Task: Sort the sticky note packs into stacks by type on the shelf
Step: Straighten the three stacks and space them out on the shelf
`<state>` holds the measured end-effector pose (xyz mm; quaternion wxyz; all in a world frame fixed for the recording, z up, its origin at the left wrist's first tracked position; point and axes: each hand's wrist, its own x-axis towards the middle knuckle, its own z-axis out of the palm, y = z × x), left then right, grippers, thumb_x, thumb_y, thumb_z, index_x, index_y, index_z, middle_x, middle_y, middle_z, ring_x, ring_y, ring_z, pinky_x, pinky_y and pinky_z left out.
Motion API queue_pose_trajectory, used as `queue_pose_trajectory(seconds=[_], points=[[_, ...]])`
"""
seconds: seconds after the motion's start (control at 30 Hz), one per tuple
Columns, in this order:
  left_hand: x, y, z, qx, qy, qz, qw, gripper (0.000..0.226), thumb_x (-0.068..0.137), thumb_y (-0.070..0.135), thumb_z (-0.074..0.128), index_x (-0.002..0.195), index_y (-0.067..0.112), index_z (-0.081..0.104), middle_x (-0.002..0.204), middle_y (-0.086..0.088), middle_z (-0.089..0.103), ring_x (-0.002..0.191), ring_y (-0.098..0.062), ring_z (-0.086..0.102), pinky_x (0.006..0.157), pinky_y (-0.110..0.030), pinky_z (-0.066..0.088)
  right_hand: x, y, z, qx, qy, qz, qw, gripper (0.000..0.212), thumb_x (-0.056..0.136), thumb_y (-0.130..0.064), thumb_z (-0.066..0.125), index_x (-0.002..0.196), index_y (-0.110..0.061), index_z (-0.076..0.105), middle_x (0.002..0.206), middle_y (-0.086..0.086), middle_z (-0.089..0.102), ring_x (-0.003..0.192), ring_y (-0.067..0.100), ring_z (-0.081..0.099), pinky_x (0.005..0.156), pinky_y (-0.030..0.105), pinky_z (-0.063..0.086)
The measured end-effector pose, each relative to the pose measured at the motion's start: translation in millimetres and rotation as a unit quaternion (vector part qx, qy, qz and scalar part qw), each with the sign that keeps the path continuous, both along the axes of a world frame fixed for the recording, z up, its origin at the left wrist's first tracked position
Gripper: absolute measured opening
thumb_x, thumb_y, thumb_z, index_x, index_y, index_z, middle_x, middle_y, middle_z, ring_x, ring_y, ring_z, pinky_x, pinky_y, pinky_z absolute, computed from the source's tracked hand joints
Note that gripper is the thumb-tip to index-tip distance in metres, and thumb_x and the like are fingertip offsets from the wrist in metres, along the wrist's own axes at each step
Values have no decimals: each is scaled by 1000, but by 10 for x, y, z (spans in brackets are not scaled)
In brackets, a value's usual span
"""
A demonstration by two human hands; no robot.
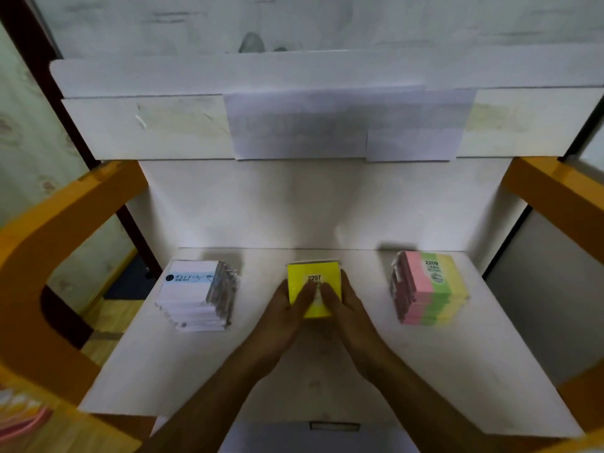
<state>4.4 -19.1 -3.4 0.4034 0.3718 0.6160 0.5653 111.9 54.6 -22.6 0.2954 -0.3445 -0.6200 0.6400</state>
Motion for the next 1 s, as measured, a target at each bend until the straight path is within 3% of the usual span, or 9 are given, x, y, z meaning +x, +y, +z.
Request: queue_pose_trajectory(seconds=[0.1, 0.2, 0.3, 0.37, 0.43, 0.57, 0.73, 0.87, 1.0], points=[[-67, -111, -139, 49, 28, -20, 998, 52, 87, 20, 63, 133, 28, 42, 127, 11, 59, 106, 5, 62, 78, -10, 50, 181, -36, -42, 65, 35, 50, 996, 69, 91, -33, 59, 149, -27, 23, 148, -8, 43, 132, 7, 47, 108, 31, 43], [-199, -158, -288, 31, 61, -69, 995, 94, 63, 13, 86, 138, 35, 34, 133, 16, 55, 118, 0, 56, 84, -20, 53, 380, -6, -117, 91, 40, 106, 989, 84, 83, -12, 71, 148, -26, 20, 145, -10, 46, 131, 4, 47, 101, 21, 45], [-229, -133, -375, 18, 120, -88, 989, 114, 54, 11, 94, 144, 29, 26, 146, 5, 41, 127, -5, 50, 95, -25, 51, 388, -1, -173, 129, 17, 81, 988, 98, 64, -34, 85, 142, -31, 26, 139, -14, 49, 129, 2, 48, 100, 20, 45], [-226, -99, -416, 25, 137, -107, 984, 114, 56, 5, 92, 144, 28, 24, 144, 6, 46, 128, -7, 51, 96, -25, 50, 327, -11, -186, 120, 17, 56, 991, 103, 59, -43, 87, 142, -27, 29, 139, -6, 52, 129, 10, 50, 104, 32, 46], [-234, -88, -406, 20, 135, -128, 982, 113, 57, 1, 90, 140, 37, 23, 138, 13, 53, 127, -8, 53, 95, -29, 52, 285, -33, -182, 103, 29, 49, 993, 100, 60, -42, 87, 142, -24, 32, 136, -1, 56, 127, 16, 54, 103, 40, 48], [-276, -88, -372, 13, 151, -139, 979, 122, 54, -2, 90, 146, 27, 14, 138, 25, 47, 129, -2, 48, 96, -20, 49, 278, -49, -181, 92, 43, 48, 994, 96, 58, -22, 88, 138, -28, 35, 133, -5, 59, 123, 9, 56, 96, 25, 51], [-304, -185, -294, 38, 251, -172, 952, 115, 59, 36, 86, 146, 11, 15, 131, 55, 23, 130, 23, 26, 99, 2, 29, 377, -7, -168, 137, 9, 125, 983, 128, 54, -17, 92, 149, -34, 8, 150, -11, 39, 138, 10, 40, 109, 33, 41], [-313, -256, -311, 43, 310, -184, 932, 113, 65, 63, 73, 148, 11, 16, 142, 50, 9, 138, 18, 15, 108, -1, 15, 460, 84, -133, 174, -27, 197, 964, 134, 60, -15, 89, 149, -27, -9, 155, -14, 29, 143, 11, 31, 113, 27, 34], [-235, -287, -252, 4, 286, -188, 940, 111, 53, 68, 72, 132, 65, -5, 141, 43, 10, 136, 11, 22, 110, -9, 20, 491, 109, -155, 181, -58, 186, 964, 139, 54, -20, 93, 147, -39, -9, 144, -29, 38, 133, 1, 43, 104, 20, 42]])
